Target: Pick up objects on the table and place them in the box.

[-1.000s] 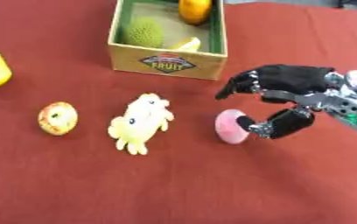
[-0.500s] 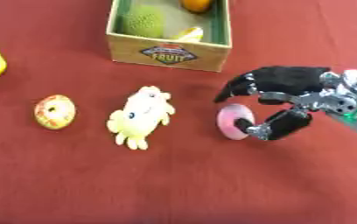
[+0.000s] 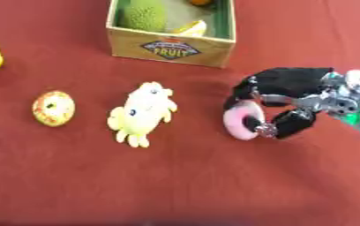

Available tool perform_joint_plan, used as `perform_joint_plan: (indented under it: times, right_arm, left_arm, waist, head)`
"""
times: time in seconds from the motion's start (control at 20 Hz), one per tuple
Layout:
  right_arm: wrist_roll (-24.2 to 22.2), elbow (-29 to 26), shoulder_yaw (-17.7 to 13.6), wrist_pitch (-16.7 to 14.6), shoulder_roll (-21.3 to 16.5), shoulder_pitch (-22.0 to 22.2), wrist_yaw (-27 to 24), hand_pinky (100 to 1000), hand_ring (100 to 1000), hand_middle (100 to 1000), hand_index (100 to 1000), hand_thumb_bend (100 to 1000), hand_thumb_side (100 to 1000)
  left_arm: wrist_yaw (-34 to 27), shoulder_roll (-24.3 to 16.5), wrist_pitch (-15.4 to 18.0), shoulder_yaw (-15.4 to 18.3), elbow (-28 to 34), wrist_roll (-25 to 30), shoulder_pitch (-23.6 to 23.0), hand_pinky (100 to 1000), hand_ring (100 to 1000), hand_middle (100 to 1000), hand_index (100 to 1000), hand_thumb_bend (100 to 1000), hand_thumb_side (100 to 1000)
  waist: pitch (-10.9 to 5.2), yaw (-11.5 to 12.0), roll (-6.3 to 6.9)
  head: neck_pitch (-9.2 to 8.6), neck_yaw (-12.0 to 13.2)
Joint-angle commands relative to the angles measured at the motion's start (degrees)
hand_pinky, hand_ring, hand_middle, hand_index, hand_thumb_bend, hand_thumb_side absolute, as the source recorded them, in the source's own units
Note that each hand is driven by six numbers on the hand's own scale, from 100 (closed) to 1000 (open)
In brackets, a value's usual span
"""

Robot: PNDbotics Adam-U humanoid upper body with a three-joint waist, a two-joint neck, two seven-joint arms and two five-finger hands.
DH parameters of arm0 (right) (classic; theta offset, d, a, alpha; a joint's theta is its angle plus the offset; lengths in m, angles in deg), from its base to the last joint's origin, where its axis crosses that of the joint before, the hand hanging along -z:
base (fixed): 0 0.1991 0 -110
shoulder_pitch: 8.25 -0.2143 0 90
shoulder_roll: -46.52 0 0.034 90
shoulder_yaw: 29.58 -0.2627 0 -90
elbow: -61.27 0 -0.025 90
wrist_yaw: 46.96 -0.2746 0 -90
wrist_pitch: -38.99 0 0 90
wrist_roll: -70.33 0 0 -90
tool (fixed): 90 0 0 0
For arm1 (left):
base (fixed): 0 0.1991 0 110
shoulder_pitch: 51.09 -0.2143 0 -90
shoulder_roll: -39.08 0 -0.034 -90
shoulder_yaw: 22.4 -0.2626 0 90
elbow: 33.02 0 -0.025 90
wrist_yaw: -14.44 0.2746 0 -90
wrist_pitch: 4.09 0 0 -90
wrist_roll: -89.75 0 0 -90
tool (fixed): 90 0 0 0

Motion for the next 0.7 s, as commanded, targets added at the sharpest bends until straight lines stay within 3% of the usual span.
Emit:
perform_joint_plan:
  times: [0.05,0.35,0.7]
  right_arm:
    - [1.07,-0.65,-0.81,0.38,-1.34,-0.20,-0.32,793,718,524,658,102,127]
    - [6.05,-0.65,-2.17,-1.07,-1.67,-1.26,-4.72,766,643,459,534,100,100]
    - [10.93,-0.65,-5.42,-2.67,-3.83,-1.95,-7.24,763,631,460,533,100,100]
  left_arm:
    - [-0.20,-0.62,0.12,0.28,1.07,0.08,0.33,929,718,662,873,100,591]
    - [-0.20,-0.70,0.03,0.37,1.07,0.02,0.07,929,720,663,873,100,588]
    - [-0.02,-1.07,-0.09,0.59,1.07,-0.29,-0.49,927,721,663,873,100,582]
  waist:
    - [-1.24,-0.18,0.47]
    - [-2.32,-0.83,0.65]
    - [-4.05,-1.57,0.76]
  head:
    - [0.26,-0.23]
    - [0.37,-0.09]
    - [0.15,0.01]
